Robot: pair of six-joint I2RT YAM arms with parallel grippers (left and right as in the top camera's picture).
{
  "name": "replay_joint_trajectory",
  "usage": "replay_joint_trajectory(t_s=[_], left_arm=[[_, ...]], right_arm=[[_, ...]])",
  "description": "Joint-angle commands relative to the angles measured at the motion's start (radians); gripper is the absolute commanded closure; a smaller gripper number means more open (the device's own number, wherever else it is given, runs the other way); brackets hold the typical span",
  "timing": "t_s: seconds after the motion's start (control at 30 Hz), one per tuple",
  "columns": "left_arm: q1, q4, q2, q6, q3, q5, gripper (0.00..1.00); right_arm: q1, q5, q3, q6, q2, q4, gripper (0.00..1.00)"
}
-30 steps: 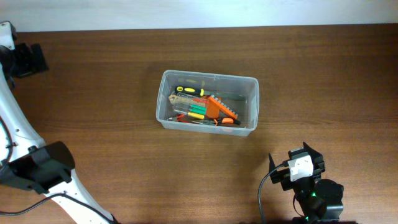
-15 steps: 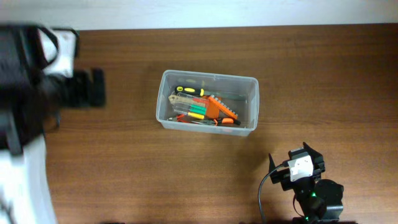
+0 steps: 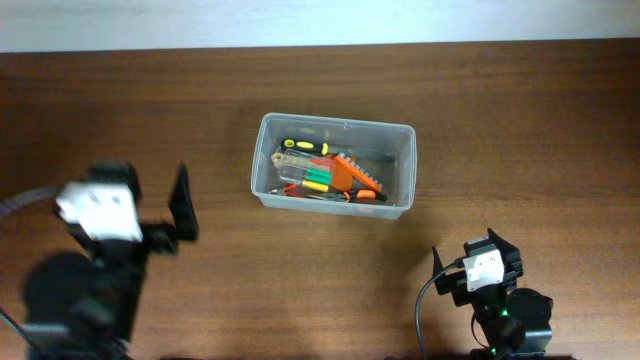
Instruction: Pack container
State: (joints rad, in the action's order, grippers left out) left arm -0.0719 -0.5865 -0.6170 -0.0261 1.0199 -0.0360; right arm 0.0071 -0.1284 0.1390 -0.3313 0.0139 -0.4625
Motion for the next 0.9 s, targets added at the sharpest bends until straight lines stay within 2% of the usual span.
replay_joint_trajectory(t_s=[0.0,0.23,0.4,0.7,0.87], left_arm=[[-0.004,0.011,0.143,0.015,-0.199,-0.013,0.01],[-0.004,0.023,0.391,0.015,-0.475,-0.012,0.01],[-0.004,0.114,0.503,0.015,-0.64,-0.012,0.01],[-0.004,0.3,0.538,0.016,-0.84,-0.008,0.01],[-0.004,0.374,0.538,0.062,-0.912,-0.005,0.01]], right_arm=[[-0.008,0.009,-0.008,0.011,-0.011,0.003,0.01],[-0.008,0.009,-0.008,0.011,-0.011,0.003,0.02],[-0.008,0.009,-0.008,0.011,-0.011,0.003,0.02],[-0.008,0.009,-0.008,0.011,-0.011,0.003,0.01],[-0.008,0.009,-0.008,0.011,-0.011,0.003,0.02]])
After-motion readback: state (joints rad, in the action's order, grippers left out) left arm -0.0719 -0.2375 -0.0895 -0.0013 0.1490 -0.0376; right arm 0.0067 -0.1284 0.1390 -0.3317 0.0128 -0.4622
